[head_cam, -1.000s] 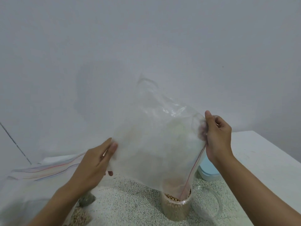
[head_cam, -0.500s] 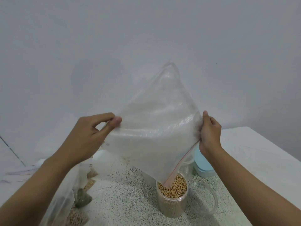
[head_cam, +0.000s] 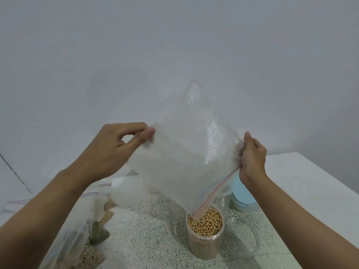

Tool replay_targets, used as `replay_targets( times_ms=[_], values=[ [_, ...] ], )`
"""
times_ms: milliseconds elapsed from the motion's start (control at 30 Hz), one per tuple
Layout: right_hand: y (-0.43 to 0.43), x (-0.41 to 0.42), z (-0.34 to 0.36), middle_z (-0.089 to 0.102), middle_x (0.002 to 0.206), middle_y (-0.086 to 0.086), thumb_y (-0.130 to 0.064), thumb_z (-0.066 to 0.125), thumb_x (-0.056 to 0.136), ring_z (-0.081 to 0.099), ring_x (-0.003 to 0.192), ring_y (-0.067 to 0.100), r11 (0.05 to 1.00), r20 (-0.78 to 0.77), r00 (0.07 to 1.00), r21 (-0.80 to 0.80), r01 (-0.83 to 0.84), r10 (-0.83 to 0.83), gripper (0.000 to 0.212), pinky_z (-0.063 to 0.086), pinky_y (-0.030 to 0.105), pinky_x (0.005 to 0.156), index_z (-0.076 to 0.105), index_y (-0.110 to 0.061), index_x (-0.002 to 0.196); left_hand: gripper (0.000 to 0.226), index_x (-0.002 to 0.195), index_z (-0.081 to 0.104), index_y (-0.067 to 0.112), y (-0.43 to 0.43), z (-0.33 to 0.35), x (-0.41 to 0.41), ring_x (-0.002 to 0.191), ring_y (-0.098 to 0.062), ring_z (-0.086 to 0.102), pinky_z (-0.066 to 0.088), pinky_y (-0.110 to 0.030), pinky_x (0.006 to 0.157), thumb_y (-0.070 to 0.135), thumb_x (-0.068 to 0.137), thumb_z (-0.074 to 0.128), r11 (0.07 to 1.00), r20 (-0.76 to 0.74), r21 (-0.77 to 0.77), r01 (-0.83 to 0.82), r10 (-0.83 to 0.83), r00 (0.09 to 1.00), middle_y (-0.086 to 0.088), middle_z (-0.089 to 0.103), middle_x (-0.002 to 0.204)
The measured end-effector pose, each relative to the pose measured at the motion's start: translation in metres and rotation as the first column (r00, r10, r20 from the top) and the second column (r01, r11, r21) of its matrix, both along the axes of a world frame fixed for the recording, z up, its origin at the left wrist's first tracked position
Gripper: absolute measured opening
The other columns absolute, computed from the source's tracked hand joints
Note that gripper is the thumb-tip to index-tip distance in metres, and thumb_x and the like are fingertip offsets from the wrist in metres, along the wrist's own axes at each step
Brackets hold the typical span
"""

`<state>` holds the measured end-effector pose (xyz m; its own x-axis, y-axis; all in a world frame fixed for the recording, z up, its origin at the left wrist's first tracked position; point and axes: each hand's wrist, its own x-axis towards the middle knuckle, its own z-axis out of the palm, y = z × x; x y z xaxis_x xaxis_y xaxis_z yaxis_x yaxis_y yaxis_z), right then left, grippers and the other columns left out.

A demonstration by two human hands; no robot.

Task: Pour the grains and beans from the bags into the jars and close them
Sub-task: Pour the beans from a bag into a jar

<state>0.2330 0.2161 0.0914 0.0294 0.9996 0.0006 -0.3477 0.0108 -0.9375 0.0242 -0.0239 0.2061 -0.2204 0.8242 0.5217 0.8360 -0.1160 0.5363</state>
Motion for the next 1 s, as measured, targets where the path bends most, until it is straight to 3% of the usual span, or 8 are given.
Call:
replay_targets(
  times_ms=[67,167,300,433,633,767,900,1000],
  values=[
    [0.001,0.000,0.001,0.042,0.087,0.004,-0.045,0.055,0.101,0.037,0.081,0.024,1.000,-0.013,1.000,0.003,0.002,-0.002,0.032,0.034,0.038,0.074,0.055,-0.016,0.088,0.040,0.086,0.073,0.020,0.001,-0.002,-0.006,0.050,-0.026,0.046,0.037,-0.029,0.047,0.051,0.097,0.051,1.000,0.026,0.004,-0.006,0.006,1.000,0.008,0.066,0.074],
    [0.000,-0.002,0.004,0.042,0.085,0.005,-0.047,0.056,0.101,0.039,0.080,0.024,1.000,-0.002,1.000,0.008,-0.005,0.005,0.034,0.036,0.038,0.074,0.056,-0.016,0.088,0.037,0.086,0.073,0.025,0.001,-0.012,-0.012,0.050,-0.034,0.049,0.040,-0.031,0.049,0.052,0.097,0.051,0.999,0.005,-0.051,-0.009,0.010,1.000,0.010,0.068,0.079],
    [-0.006,-0.005,0.010,0.036,0.064,0.001,-0.042,0.054,0.103,0.036,0.060,0.014,0.999,0.000,1.000,0.036,-0.013,0.013,0.044,0.035,0.030,0.060,0.041,-0.018,0.069,0.030,0.080,0.073,0.025,-0.004,-0.032,-0.036,0.041,-0.011,0.036,0.033,-0.019,0.047,0.049,0.094,0.059,0.989,0.048,0.026,-0.148,0.147,0.988,0.011,0.072,0.081],
    [-0.013,-0.009,0.020,0.040,0.055,-0.007,-0.041,0.059,0.102,0.038,0.050,0.008,0.995,0.000,0.998,0.069,-0.065,0.065,0.046,0.036,0.023,0.050,0.042,-0.018,0.065,0.033,0.070,0.067,0.021,-0.008,-0.070,-0.054,0.043,-0.007,0.045,0.035,-0.014,0.049,0.045,0.093,0.062,0.977,0.017,-0.007,-0.215,0.215,0.976,0.004,0.062,0.061],
    [-0.020,-0.025,0.035,0.059,0.065,-0.004,-0.030,0.075,0.091,0.053,0.060,0.013,0.939,-0.104,0.940,0.149,-0.309,0.326,0.028,0.038,0.026,0.049,0.053,-0.022,0.076,0.040,0.063,0.059,0.015,-0.008,-0.123,-0.074,0.044,-0.007,0.038,0.029,-0.018,0.049,0.042,0.091,0.063,0.945,0.127,0.031,-0.325,0.318,0.939,-0.001,0.044,0.049],
    [-0.017,-0.031,0.038,0.064,0.087,0.000,-0.023,0.078,0.089,0.056,0.074,0.017,0.889,0.052,0.901,0.143,-0.434,0.431,0.017,0.045,0.026,0.053,0.062,-0.025,0.092,0.034,0.061,0.065,0.022,-0.010,-0.145,-0.069,0.040,-0.007,0.045,0.043,-0.019,0.043,0.037,0.091,0.069,0.947,0.309,-0.060,-0.315,0.318,0.896,0.004,0.047,0.045],
    [-0.011,-0.026,0.045,0.056,0.079,0.001,-0.013,0.073,0.092,0.053,0.062,0.015,0.813,0.119,0.826,0.147,-0.564,0.551,0.024,0.044,0.027,0.049,0.063,-0.021,0.112,0.043,0.065,0.063,0.014,-0.014,-0.156,-0.073,0.044,-0.006,0.034,0.026,-0.019,0.047,0.051,0.087,0.064,0.938,0.215,-0.113,-0.328,0.346,0.913,0.007,0.039,0.048],
    [-0.008,-0.024,0.048,0.054,0.078,0.005,-0.013,0.071,0.094,0.052,0.057,0.014,0.791,0.153,0.805,0.154,-0.592,0.573,0.027,0.046,0.027,0.051,0.062,-0.018,0.119,0.043,0.070,0.059,0.013,-0.014,-0.159,-0.065,0.044,-0.006,0.034,0.025,-0.019,0.046,0.052,0.088,0.063,0.930,0.205,-0.123,-0.345,0.364,0.908,0.007,0.038,0.048]
  ],
)
